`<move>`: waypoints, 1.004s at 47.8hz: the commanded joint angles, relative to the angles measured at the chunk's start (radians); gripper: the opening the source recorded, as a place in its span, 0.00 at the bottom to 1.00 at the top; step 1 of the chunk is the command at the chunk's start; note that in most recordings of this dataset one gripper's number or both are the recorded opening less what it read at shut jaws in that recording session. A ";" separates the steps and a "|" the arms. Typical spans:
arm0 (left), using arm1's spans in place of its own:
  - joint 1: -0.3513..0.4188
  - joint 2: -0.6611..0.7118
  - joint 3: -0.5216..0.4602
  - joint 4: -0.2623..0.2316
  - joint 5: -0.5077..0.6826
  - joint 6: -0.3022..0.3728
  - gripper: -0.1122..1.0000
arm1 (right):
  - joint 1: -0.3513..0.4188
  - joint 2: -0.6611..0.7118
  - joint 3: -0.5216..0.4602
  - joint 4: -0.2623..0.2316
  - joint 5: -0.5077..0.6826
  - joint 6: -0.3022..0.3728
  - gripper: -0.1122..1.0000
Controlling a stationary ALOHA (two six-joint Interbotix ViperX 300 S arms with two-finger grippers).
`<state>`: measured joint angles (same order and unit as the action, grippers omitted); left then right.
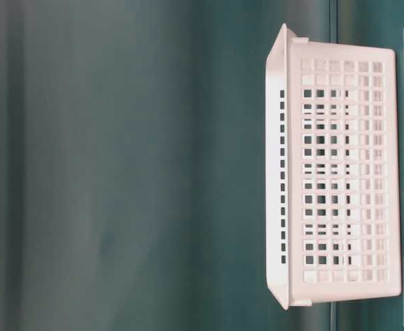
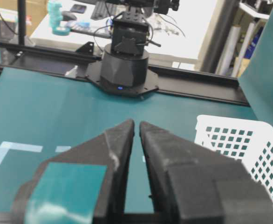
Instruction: Put the tape in the middle into the white basket.
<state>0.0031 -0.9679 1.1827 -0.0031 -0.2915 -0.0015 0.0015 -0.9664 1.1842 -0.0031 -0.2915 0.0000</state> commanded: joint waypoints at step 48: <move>-0.015 -0.374 0.270 -0.025 0.267 -0.002 0.00 | 0.000 0.051 0.051 -0.003 -0.020 0.075 0.38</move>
<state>-0.0092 -1.3284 1.4527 -0.0261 -0.0491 0.0015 0.0015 -0.9204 1.2441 -0.0046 -0.2945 0.0736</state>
